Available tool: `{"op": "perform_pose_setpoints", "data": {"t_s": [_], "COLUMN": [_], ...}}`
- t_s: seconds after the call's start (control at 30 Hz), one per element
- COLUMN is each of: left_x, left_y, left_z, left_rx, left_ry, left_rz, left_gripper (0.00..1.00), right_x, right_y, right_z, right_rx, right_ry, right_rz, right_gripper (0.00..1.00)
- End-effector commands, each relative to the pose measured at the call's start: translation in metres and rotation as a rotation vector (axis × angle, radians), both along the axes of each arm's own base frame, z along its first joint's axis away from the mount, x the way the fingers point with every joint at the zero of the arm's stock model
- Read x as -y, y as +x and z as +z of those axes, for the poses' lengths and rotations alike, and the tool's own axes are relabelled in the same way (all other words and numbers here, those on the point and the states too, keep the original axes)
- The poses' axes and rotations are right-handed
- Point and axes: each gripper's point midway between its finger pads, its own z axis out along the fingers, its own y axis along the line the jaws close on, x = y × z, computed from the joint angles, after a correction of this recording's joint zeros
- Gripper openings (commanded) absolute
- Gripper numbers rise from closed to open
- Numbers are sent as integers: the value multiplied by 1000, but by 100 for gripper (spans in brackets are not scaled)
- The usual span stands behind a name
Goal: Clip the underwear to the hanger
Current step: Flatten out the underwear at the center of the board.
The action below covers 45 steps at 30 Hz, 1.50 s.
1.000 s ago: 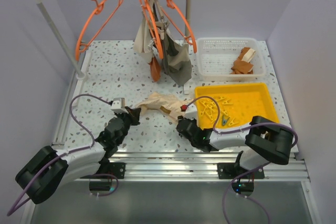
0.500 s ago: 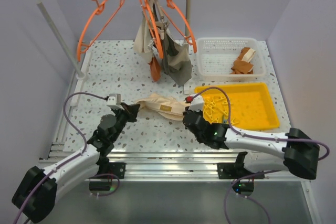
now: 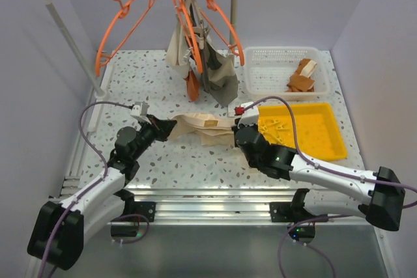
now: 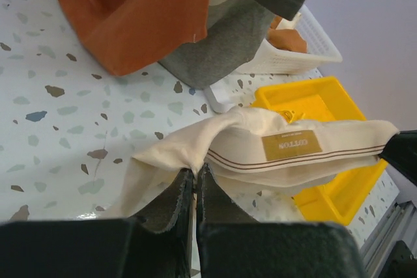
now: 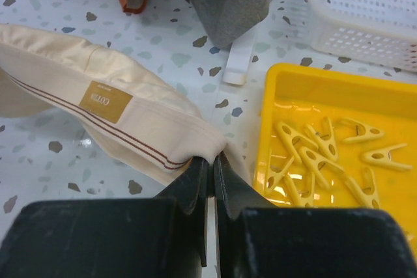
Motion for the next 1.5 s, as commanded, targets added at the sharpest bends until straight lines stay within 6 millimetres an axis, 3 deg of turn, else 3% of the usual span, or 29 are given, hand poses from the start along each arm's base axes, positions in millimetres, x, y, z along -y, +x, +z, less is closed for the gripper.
{"op": "perform_pose_setpoints", "data": {"t_s": [0.0,0.07,0.1,0.17,0.2,0.27,0.37,0.47,0.57,0.6,0.67,0.7,0.77,1.03,1.23,1.37,1.47], "left_x": [9,18,20,23,23,21,10,-3,-14,-17,-24,-25,-26,-48,-61,-70,-83], "left_y": [12,15,20,29,34,41,53,57,52,51,44,41,32,9,-16,-24,-30], "left_z": [41,42,57,61,75,84,94,81,28,12,-17,-21,-32,-26,-57,-61,-57], "left_rx": [91,84,128,133,166,190,208,181,47,9,-63,-77,-111,-114,-245,-264,-279], "left_ry": [-101,-114,-121,-119,-122,-103,-59,-25,3,14,25,23,12,-10,40,64,101], "left_rz": [-124,-196,-210,-226,-234,-221,-162,-118,-86,-70,-51,-49,-44,90,139,182,243], "left_gripper": [0,0,0,0,0,0,0,0,0,0,0,0,0,0,1,15,40], "right_x": [4,0,5,5,4,2,-4,-14,-29,-27,-36,-34,-43,-53,-60,-71,-80], "right_y": [25,34,41,52,54,59,60,57,47,41,25,16,-5,-55,-84,-105,-119], "right_z": [43,48,52,62,68,81,83,63,17,-7,-28,-44,-58,-70,-102,-117,-117], "right_rx": [88,89,99,123,136,161,171,139,56,20,-3,-20,-47,-98,-169,-197,-202], "right_ry": [53,65,67,75,83,92,105,118,125,102,100,74,79,63,19,-8,-25], "right_rz": [-38,-20,-34,-39,-38,-33,-8,38,110,116,143,145,191,263,317,375,433], "right_gripper": [0,0,0,0,0,0,0,0,0,0,0,0,0,0,0,2,21]}}
